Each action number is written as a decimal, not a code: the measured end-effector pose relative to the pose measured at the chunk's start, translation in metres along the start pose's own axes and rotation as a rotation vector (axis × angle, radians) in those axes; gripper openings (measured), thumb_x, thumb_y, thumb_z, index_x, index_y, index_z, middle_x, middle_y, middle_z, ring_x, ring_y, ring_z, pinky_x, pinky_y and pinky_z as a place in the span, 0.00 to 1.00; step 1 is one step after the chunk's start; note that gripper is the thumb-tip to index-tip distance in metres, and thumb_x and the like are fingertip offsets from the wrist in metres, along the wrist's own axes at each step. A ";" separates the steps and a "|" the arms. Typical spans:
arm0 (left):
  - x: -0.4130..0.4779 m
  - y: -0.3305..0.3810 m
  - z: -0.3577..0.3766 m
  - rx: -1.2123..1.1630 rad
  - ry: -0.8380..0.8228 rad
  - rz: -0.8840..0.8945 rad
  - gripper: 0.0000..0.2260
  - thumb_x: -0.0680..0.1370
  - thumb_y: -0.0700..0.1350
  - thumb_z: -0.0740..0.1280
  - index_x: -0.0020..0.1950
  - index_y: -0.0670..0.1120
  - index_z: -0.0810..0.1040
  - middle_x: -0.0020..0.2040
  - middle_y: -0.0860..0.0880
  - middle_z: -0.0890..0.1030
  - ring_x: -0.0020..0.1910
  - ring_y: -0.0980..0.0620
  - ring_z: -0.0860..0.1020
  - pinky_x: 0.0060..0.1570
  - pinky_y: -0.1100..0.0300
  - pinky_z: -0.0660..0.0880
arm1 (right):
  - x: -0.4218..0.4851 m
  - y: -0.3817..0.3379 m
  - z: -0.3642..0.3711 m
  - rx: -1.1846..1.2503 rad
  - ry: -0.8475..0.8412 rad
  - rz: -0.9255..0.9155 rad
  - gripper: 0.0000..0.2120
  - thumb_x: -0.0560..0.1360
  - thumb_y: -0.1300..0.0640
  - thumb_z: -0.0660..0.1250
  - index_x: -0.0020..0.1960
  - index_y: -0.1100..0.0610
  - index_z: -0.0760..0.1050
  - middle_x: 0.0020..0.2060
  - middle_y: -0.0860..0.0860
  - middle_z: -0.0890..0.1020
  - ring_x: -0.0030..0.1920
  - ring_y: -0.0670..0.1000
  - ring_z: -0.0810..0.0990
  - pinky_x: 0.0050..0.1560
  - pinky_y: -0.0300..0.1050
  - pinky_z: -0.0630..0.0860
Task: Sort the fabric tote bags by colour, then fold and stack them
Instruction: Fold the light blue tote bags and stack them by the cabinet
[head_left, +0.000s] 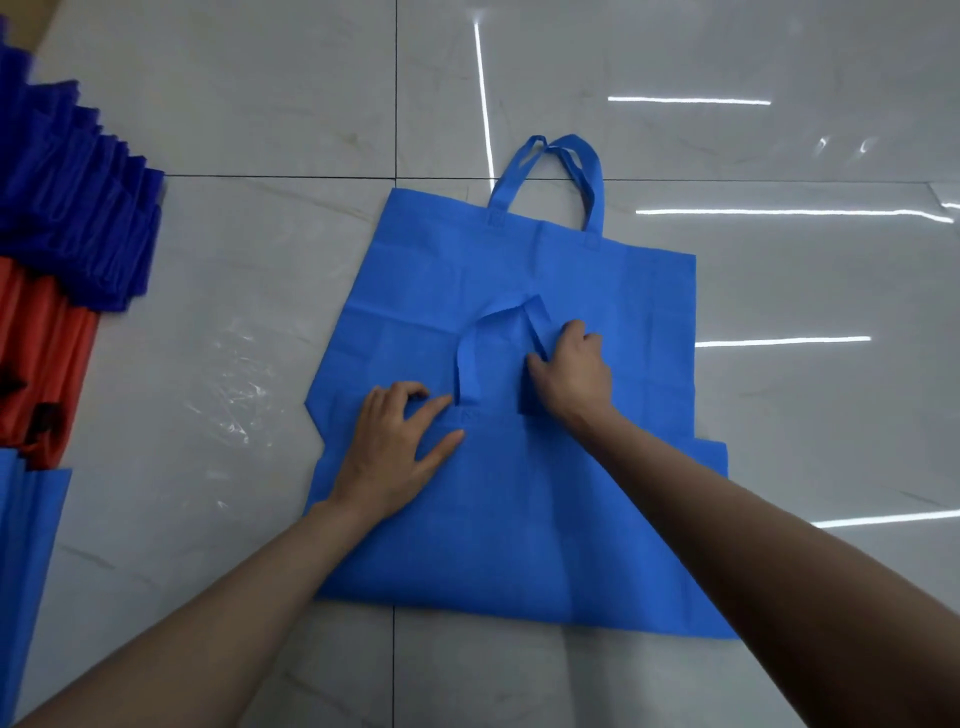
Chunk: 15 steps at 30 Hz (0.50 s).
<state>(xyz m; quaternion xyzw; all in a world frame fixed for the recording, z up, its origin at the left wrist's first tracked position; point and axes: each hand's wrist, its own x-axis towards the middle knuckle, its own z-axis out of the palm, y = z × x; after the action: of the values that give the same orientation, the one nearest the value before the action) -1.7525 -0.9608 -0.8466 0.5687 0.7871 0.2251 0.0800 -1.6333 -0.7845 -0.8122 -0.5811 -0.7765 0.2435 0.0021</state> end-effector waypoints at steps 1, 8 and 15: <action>-0.005 0.001 -0.001 -0.016 -0.028 0.027 0.25 0.78 0.61 0.55 0.63 0.44 0.75 0.54 0.44 0.73 0.52 0.48 0.69 0.59 0.56 0.63 | 0.004 -0.004 -0.001 -0.033 -0.009 0.014 0.13 0.78 0.57 0.59 0.59 0.63 0.65 0.56 0.61 0.75 0.52 0.63 0.76 0.49 0.52 0.70; -0.021 -0.009 -0.003 0.088 -0.142 0.041 0.26 0.77 0.63 0.51 0.65 0.49 0.73 0.62 0.50 0.73 0.63 0.53 0.67 0.69 0.47 0.56 | -0.003 -0.001 -0.027 0.600 -0.014 -0.165 0.07 0.75 0.63 0.62 0.51 0.55 0.68 0.47 0.51 0.76 0.44 0.51 0.75 0.39 0.41 0.70; -0.017 0.000 -0.001 0.084 -0.042 -0.122 0.24 0.71 0.59 0.68 0.54 0.40 0.77 0.46 0.42 0.73 0.46 0.45 0.70 0.51 0.56 0.66 | -0.096 0.066 -0.022 0.188 -0.042 -0.842 0.18 0.68 0.63 0.59 0.57 0.58 0.73 0.47 0.53 0.78 0.49 0.52 0.74 0.52 0.43 0.68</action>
<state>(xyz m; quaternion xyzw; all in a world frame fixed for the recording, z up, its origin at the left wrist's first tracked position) -1.7475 -0.9771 -0.8479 0.5272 0.8271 0.1747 0.0862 -1.5363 -0.8496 -0.7904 -0.2057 -0.9202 0.3030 0.1384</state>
